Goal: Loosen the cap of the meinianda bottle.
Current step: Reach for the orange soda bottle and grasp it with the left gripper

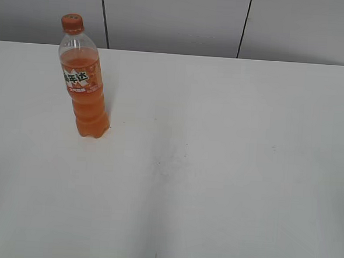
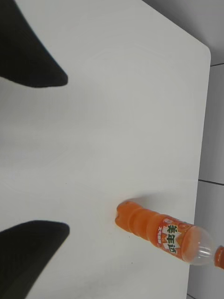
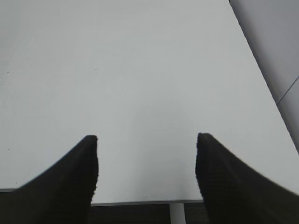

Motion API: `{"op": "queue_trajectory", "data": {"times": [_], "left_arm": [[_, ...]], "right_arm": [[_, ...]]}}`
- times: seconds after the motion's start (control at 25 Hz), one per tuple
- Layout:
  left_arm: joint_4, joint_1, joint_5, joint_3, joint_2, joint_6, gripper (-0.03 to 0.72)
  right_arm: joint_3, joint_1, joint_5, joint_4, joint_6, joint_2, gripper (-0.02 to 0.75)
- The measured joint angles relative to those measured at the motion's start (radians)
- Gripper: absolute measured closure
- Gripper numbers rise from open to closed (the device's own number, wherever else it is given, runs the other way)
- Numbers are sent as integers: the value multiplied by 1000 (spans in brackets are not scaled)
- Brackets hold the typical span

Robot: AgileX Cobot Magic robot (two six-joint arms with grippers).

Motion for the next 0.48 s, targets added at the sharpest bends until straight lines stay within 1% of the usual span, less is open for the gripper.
{"op": "queue_trajectory", "data": {"times": [0.2, 0.48], "left_arm": [[0, 0, -24, -10, 0, 0, 155], [8, 0, -175, -61, 82, 38, 155]], "right_arm": [[0, 0, 0, 0, 0, 0, 245], [0, 0, 0, -1, 0, 0, 245]]}}
